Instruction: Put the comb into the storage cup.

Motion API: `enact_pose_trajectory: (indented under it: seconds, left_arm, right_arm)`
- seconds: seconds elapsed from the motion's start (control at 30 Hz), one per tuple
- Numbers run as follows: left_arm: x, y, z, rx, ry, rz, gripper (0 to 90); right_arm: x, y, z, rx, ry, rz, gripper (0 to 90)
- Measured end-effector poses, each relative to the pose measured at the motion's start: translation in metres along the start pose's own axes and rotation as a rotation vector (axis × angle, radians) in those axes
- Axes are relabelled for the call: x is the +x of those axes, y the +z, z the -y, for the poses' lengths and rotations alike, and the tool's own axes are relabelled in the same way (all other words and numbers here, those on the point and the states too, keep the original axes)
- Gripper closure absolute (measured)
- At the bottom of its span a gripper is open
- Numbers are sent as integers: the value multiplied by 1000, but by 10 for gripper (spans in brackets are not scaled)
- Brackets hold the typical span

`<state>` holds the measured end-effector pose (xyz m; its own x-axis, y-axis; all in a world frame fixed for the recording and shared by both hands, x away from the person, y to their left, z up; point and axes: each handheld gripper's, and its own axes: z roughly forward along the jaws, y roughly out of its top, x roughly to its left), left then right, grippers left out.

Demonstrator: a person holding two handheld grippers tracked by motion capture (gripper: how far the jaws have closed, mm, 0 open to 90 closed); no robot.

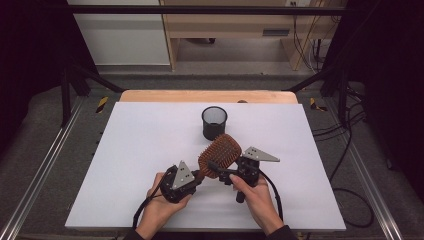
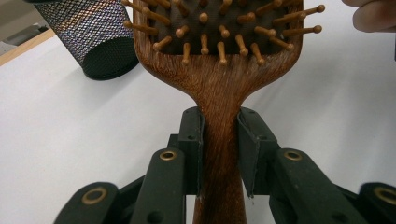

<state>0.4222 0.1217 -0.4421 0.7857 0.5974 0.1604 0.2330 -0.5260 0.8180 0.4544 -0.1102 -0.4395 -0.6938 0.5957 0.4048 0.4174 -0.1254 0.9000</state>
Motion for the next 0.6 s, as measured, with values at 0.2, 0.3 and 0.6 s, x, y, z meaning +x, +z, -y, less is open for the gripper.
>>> enact_pose_trajectory:
  seconds: [0.2,0.3,0.6]
  left_arm:
    - [0,0,0,-3,1,-1,727]
    - [0,-1,0,-5,2,1,727]
    - [1,-2,-1,-12,-1,2,727]
  right_arm:
    - [0,0,0,-3,-1,0,231]
    - [0,-1,-1,-5,0,0,243]
    - [0,-2,-2,-15,6,-2,275]
